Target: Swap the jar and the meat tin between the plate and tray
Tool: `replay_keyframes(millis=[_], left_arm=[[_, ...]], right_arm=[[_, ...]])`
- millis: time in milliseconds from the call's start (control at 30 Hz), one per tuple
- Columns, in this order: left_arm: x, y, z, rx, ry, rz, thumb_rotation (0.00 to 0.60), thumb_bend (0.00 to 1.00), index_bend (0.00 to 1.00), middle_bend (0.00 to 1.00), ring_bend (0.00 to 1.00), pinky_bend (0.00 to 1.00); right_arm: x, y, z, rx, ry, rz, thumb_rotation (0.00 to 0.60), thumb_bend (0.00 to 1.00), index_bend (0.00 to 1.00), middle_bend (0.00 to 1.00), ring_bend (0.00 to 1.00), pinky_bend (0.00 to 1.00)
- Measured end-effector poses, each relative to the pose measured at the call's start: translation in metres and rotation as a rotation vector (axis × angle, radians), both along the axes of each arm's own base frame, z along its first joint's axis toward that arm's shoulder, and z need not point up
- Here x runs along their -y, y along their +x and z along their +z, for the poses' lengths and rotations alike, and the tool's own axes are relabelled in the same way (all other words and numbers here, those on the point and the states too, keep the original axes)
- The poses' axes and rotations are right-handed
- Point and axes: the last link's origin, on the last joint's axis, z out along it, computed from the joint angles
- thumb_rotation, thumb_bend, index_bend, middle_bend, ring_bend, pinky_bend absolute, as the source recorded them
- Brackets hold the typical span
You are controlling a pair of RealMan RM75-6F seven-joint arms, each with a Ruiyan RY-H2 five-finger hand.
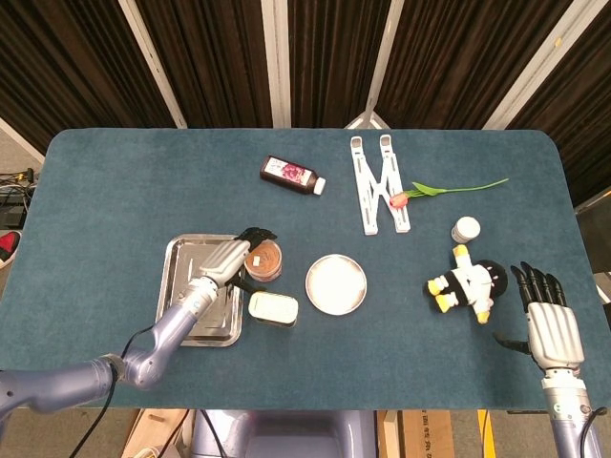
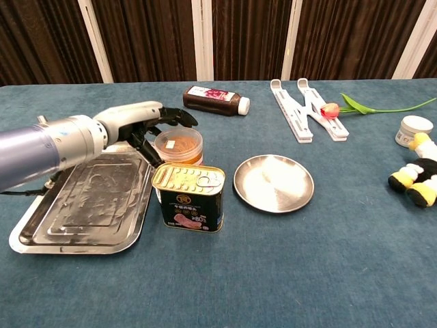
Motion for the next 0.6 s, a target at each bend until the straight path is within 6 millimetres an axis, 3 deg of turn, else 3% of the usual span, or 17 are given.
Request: replay_keyframes(millis=[67, 200, 300, 600], left_arm=[[-0.002, -0.001, -0.002, -0.024, 0.008, -0.009, 0.6, 0.18, 0.21, 0.17, 0.12, 0.26], [-0.003, -0.001, -0.007, -0.037, 0.033, -0.019, 0.6, 0.46, 0.3, 0.34, 0.27, 0.4], [-0.005, 0.001, -0.006, -0.03, 0.07, -0.028, 0.6, 0.56, 0.36, 0.42, 0.34, 0.46], [-0.008, 0.006, 0.007, 0.022, 0.157, -0.057, 0.6, 0.56, 0.37, 0.44, 0.36, 0.45]], right_arm=[[0.0, 0.0, 0.0, 0.001, -0.001, -0.002, 0.6, 0.0, 0.0, 0.0, 0.0, 0.0], [0.0, -0.001, -0.001, 0.006, 0.009, -0.002, 0.6, 0.0, 0.0, 0.0, 0.0, 0.0], [0.0, -0.001, -0.002, 0.011, 0.015, -0.003, 0.6, 0.0, 0.0, 0.0, 0.0, 0.0], [0.001, -0.001, -0.002, 0.013, 0.019, -0.008, 0.6, 0.0, 0.0, 0.0, 0.0, 0.0]])
